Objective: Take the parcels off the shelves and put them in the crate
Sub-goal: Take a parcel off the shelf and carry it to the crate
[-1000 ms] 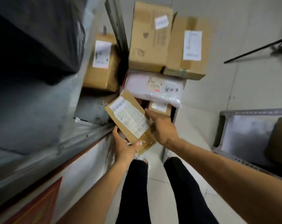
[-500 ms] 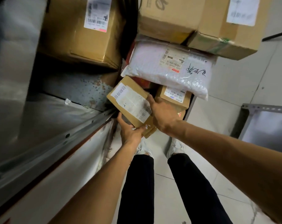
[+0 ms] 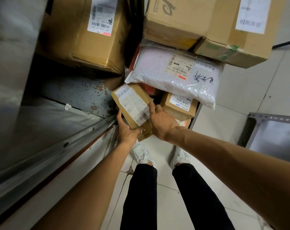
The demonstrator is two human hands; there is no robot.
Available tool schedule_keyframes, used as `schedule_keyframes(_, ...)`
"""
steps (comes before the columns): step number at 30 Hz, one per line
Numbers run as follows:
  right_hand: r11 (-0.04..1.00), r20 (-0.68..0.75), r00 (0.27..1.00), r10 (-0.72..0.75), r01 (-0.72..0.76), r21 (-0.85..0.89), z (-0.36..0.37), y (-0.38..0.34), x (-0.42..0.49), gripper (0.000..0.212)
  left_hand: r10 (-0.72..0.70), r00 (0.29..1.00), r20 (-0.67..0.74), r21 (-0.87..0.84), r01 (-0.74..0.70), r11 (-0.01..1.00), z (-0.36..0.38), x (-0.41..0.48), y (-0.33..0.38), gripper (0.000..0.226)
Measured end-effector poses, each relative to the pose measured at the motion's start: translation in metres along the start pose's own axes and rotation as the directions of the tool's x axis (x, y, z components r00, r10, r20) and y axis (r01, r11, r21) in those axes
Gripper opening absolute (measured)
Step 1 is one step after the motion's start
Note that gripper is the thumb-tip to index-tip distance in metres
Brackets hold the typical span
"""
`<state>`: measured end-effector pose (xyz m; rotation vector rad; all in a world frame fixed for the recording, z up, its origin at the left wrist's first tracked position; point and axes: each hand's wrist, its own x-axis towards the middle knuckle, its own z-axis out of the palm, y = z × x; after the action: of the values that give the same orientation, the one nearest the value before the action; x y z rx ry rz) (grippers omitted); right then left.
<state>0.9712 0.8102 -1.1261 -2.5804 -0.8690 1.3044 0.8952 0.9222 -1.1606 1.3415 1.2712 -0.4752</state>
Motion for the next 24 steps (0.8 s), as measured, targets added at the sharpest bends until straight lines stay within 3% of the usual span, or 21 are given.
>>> schedule_keyframes(6,0.999,-0.009,0.999,0.042,-0.042,0.021,-0.001,-0.004,-0.006,0.089,0.046,0.999,0.001,0.186,-0.046,0.981,0.000,-0.004,0.005,0.104)
schedule_keyframes(12,0.995,-0.033,0.995,0.096,-0.095,0.034,-0.027,-0.004,-0.027,0.083,0.126,0.992,0.016,0.440,-0.120,0.890,-0.008,-0.021,0.033,0.106)
schedule_keyframes(20,0.997,-0.086,0.996,0.019,-0.025,-0.077,-0.127,-0.005,-0.093,0.060,0.359,0.924,0.132,0.533,-0.372,0.760,-0.014,-0.095,0.132,0.051)
schedule_keyframes(24,0.971,-0.127,0.991,-0.039,0.007,-0.241,-0.209,-0.006,-0.154,0.053,0.447,0.826,0.343,0.574,-0.561,0.596,-0.016,-0.158,0.207,0.043)
